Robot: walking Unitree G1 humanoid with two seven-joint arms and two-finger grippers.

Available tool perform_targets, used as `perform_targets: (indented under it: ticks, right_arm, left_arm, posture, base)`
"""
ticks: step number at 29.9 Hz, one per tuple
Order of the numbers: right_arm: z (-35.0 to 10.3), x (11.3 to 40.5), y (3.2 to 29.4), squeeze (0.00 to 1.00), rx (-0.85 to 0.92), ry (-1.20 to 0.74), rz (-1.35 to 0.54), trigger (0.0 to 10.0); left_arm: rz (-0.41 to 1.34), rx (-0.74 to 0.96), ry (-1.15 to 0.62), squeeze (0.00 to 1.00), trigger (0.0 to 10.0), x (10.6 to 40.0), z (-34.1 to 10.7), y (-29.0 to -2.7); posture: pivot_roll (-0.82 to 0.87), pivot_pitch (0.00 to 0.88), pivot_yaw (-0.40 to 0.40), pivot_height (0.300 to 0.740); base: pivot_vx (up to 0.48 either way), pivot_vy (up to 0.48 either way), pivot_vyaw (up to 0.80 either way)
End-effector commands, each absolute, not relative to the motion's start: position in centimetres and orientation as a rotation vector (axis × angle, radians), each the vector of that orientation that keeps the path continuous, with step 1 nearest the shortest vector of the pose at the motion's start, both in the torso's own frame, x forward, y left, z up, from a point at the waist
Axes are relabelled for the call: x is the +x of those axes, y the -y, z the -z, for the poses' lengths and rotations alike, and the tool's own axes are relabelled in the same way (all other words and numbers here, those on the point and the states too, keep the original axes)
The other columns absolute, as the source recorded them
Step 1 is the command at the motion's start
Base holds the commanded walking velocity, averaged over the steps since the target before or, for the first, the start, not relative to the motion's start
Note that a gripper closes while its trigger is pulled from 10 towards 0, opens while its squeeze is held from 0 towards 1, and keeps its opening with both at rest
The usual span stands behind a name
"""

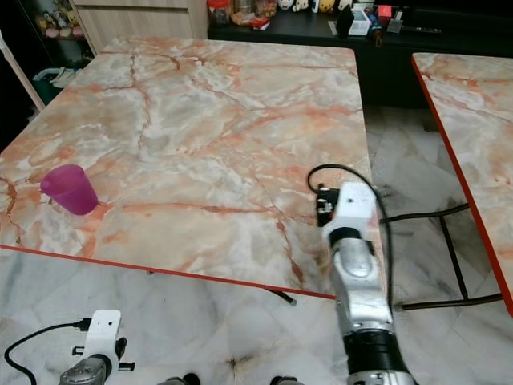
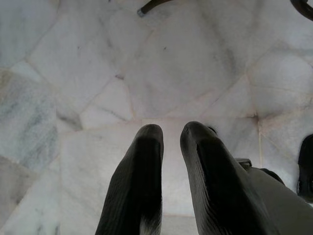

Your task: Setting the table

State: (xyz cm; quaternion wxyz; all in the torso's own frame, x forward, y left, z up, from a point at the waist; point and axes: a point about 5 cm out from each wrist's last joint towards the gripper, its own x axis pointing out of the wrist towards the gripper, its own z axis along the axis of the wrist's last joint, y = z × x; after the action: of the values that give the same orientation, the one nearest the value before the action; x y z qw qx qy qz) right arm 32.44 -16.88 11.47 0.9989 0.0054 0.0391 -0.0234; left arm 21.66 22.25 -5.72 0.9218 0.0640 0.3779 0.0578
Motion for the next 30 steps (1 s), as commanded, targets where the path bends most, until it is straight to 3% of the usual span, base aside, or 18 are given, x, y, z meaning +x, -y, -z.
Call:
perform_targets:
  ticks: [1, 11, 30]
  right_arm:
    - [-11.1, 31.9, 16.6, 0.00, 0.017, -0.108, 0.053, 10.0]
    - [-11.1, 30.7, 16.7, 0.00, 0.019, -0.125, 0.072, 10.0]
    - [-10.3, 30.2, 19.1, 0.00, -0.015, -0.179, 0.136, 10.0]
  left_arm:
    - [-0.124, 0.136, -0.810, 0.00, 10.0, 20.7, 6.2, -22.6]
    - [-0.115, 0.141, -0.816, 0.00, 10.0, 20.7, 6.3, -22.6]
    - [-0.112, 0.142, -0.826, 0.00, 10.0, 20.4, 6.4, -22.6]
  posture:
    - [0.01, 0.153, 0.015, 0.740]
    - [0.00, 0.159, 0.013, 0.740]
    - [0.00, 0.137, 0.011, 0.740]
  base:
    - [0.000, 0.000, 0.00]
    - [0.000, 0.000, 0.00]
    - [0.000, 0.000, 0.00]
